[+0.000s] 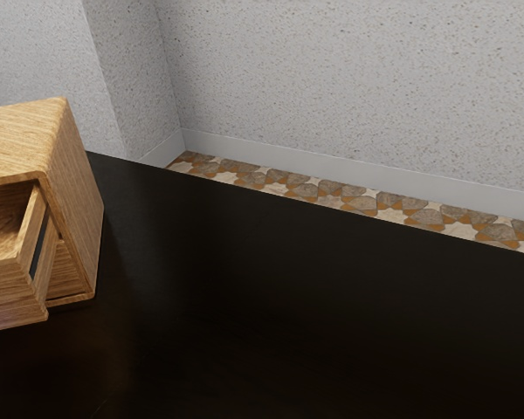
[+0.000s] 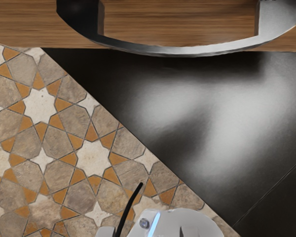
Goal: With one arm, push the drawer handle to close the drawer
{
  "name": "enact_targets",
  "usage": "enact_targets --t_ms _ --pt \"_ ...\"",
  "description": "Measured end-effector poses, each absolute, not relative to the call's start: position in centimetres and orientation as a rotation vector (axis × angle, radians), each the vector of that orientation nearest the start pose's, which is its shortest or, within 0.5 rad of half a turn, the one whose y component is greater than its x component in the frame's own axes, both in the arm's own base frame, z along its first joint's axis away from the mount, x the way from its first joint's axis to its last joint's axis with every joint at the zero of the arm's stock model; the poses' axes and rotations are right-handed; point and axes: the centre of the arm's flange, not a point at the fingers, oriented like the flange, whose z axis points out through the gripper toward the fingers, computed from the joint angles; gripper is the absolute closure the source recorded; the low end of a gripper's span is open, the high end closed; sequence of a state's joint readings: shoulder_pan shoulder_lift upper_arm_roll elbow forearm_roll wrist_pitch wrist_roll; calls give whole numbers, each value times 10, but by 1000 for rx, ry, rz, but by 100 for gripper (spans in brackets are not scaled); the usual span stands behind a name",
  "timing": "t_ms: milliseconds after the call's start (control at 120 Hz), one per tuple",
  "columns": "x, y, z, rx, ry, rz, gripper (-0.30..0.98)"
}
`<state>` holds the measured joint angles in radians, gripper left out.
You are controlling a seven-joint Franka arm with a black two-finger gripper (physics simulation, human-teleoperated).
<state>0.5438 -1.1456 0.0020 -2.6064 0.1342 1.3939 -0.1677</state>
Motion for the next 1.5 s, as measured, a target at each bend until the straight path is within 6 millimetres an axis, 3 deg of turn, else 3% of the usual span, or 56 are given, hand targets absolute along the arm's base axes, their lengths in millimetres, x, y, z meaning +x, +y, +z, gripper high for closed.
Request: enact_targets --t_ms 333,625,842,975,1167,1500 --pt "201 133 517 -2876 -1041 132 63" --pt "217 151 508 -2888 -1056 62 62" --pt "219 164 513 -2889 -1077 -26 63" --pt "223 183 516 -2884 -1106 -48 62" --pt "247 211 521 -2875 -1114 -73 63" --pt "294 237 522 -2864 -1086 -152 63"
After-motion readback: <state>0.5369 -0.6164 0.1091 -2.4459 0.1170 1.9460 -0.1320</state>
